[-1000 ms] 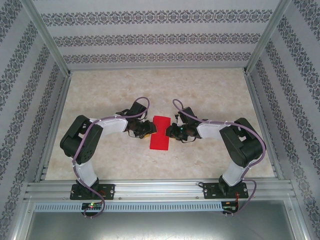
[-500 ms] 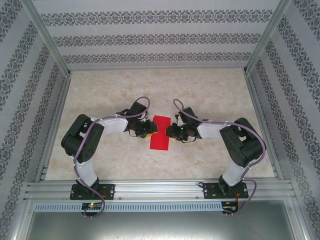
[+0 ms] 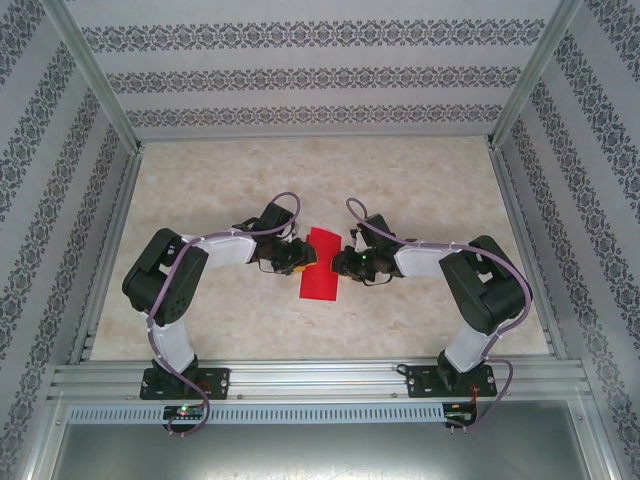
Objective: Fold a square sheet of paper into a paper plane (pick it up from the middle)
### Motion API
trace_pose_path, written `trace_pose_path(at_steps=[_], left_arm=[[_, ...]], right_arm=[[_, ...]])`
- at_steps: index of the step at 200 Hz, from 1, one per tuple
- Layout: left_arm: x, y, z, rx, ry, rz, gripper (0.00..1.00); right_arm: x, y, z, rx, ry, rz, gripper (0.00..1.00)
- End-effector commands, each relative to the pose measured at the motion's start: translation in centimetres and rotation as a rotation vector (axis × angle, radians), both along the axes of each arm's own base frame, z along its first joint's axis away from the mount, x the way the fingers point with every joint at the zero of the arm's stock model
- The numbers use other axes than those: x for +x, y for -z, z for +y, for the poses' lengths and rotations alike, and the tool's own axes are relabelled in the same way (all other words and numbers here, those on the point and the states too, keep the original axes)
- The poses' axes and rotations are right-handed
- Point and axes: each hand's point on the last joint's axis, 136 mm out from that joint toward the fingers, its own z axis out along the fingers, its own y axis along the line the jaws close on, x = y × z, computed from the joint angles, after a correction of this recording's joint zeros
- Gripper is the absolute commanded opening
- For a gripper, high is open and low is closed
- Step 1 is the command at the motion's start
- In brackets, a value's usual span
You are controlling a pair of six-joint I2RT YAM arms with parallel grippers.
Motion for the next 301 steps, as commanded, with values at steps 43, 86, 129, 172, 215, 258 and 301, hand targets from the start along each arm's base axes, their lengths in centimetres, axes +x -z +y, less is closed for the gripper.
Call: trace_pose_path(at_steps=[43, 86, 129, 172, 215, 258, 301], left_arm=[[3.4, -1.5, -0.9, -0.064, 0.063, -0.108, 0.43], [4.1, -1.5, -1.6, -0.114, 0.065, -0.088, 0.43], [2.7, -1.0, -1.6, -0.15, 0.073, -0.048, 0.33], [2.7, -2.2, -1.2, -0.142, 0.052, -0.076, 0.22], [2.4, -2.9, -1.1, -0.15, 0.052, -0.082, 0.23], [1.5, -3.2, -1.2, -0.189, 0.046, -0.058, 0.21], [1.6, -3.4, -1.5, -0.207, 0.033, -0.039, 0.18]], right_arm=[[-1.5, 3.1, -1.6, -0.071, 0.022, 0.086, 0.28], [-1.5, 3.1, -1.6, -0.067, 0.025, 0.083, 0.28], [-1.0, 2.0, -0.8, -0.013, 0.018, 0.046, 0.3], [-0.2, -1.5, -0.9, 0.001, 0.012, -0.053, 0.37], [-0.5, -4.7, -1.4, 0.001, -0.004, -0.151, 0.46], [-2.2, -7.1, -0.3, -0.051, -0.095, -0.31, 0.51], [-5.0, -6.9, 2.1, -0.259, -0.302, -0.532, 0.53]])
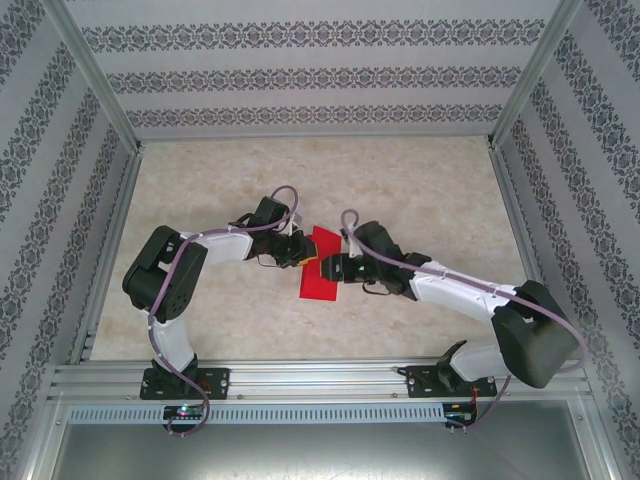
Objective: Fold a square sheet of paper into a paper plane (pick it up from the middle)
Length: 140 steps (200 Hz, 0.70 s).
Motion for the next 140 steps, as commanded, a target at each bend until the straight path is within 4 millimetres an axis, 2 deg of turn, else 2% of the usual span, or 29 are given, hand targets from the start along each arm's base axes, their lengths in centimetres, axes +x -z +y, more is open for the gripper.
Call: trace_pose_path(at_steps=[1, 68, 103, 140], left_arm=[[0.4, -1.3, -0.1, -0.043, -0.013, -0.011, 0.17], [0.3, -1.5, -0.1, -0.045, -0.03, 0.003, 0.14], [0.3, -1.5, -0.1, -0.045, -0.028, 0.004, 0.14], [0.3, -1.6, -0.1, -0.046, -0.027, 0.003, 0.14]], right_arm=[[-0.9, 1.1, -0.4, -0.19, -0.063, -0.153, 0.53], [-2.8, 1.7, 2.7, -0.412, -0.203, -0.329, 0.59], [-2.9, 1.8, 4.1, -0.514, -0.25, -0.372, 0.61], [-2.9, 2.9, 4.8, -0.594, -0.272, -0.36, 0.6]])
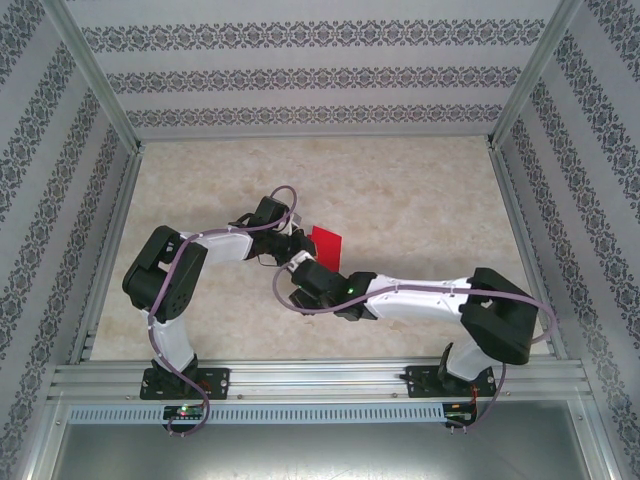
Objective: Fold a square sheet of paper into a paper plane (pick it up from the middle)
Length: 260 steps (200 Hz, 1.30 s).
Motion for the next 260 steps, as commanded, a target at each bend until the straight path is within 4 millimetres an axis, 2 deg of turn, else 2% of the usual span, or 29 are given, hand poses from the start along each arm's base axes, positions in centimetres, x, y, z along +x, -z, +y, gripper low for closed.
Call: trace_pose_path(at_steps=[1, 53, 189, 225, 260], left_arm=[[0.2, -1.5, 0.0, -0.036, -0.004, -0.023, 0.14], [0.2, -1.7, 0.0, -0.038, -0.001, -0.027, 0.14], [0.2, -2.2, 0.0, -0.035, -0.002, -0.033, 0.16], [0.2, -2.6, 0.6, -0.002, -0.018, -0.052, 0.24], [0.1, -2.9, 3.4, 0.143, -0.093, -0.089, 0.38]], right_arm=[[0.5, 0.7, -0.8, -0.111, 0.011, -0.033, 0.59], [0.7, 1.4, -0.9, -0.155, 0.032, -0.031, 0.5], [0.9, 0.4, -1.4, -0.126, 0.066, -0.043, 0.0], [0.8, -0.1, -1.5, -0.061, 0.068, -0.011, 0.0], [0.3, -0.6, -1.4, 0.13, 0.045, 0.09, 0.0]])
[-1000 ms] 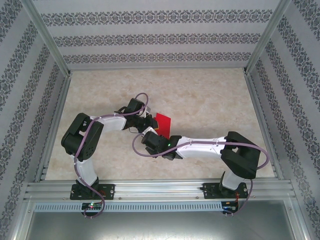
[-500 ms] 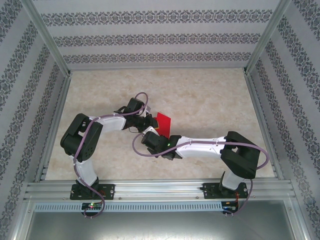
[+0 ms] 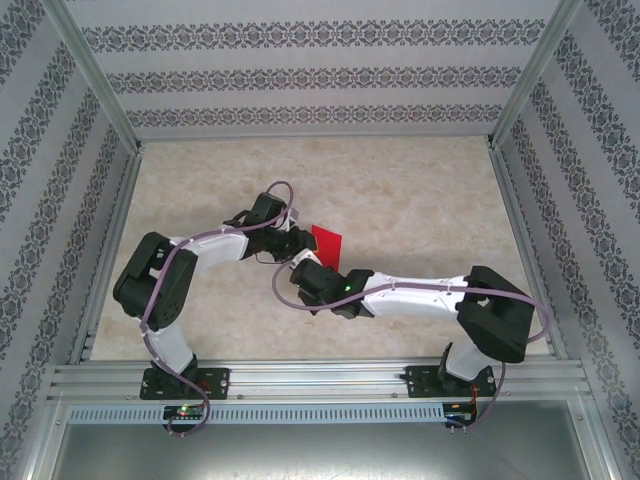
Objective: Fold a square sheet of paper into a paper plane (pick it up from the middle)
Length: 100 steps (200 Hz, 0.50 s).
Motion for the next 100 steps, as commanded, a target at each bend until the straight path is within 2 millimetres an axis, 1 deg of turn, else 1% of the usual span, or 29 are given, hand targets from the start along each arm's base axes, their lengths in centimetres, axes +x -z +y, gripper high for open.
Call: trace_pose_path(at_steps=[1, 8, 25, 44, 58, 78, 100], left_arm=[[-0.3, -0.5, 2.6, 0.113, -0.064, -0.025, 0.38], [-0.4, -0.6, 3.1, 0.136, -0.077, -0.03, 0.39], [-0.8, -0.6, 4.2, 0.185, -0.1, -0.037, 0.41], [-1.4, -0.6, 4.6, 0.197, -0.098, -0.042, 0.41], [-1.9, -0.5, 4.4, 0.194, -0.083, -0.042, 0.4], [-2.9, 0.0, 4.1, 0.193, -0.058, -0.024, 0.38], [-4.0, 0.6, 3.4, 0.185, -0.032, -0.008, 0.36]], right_arm=[[-0.5, -0.8, 0.5, 0.174, -0.013, 0.081, 0.0], [-0.5, -0.8, 0.3, 0.217, -0.009, 0.109, 0.0], [-0.5, -1.5, 0.4, 0.344, -0.017, 0.159, 0.0], [-0.3, -1.8, 0.2, 0.448, -0.02, 0.226, 0.0], [0.0, -1.7, -0.1, 0.499, -0.015, 0.271, 0.0], [0.5, -1.6, -0.5, 0.559, -0.005, 0.318, 0.0], [0.9, -1.2, -1.1, 0.58, 0.008, 0.342, 0.0]])
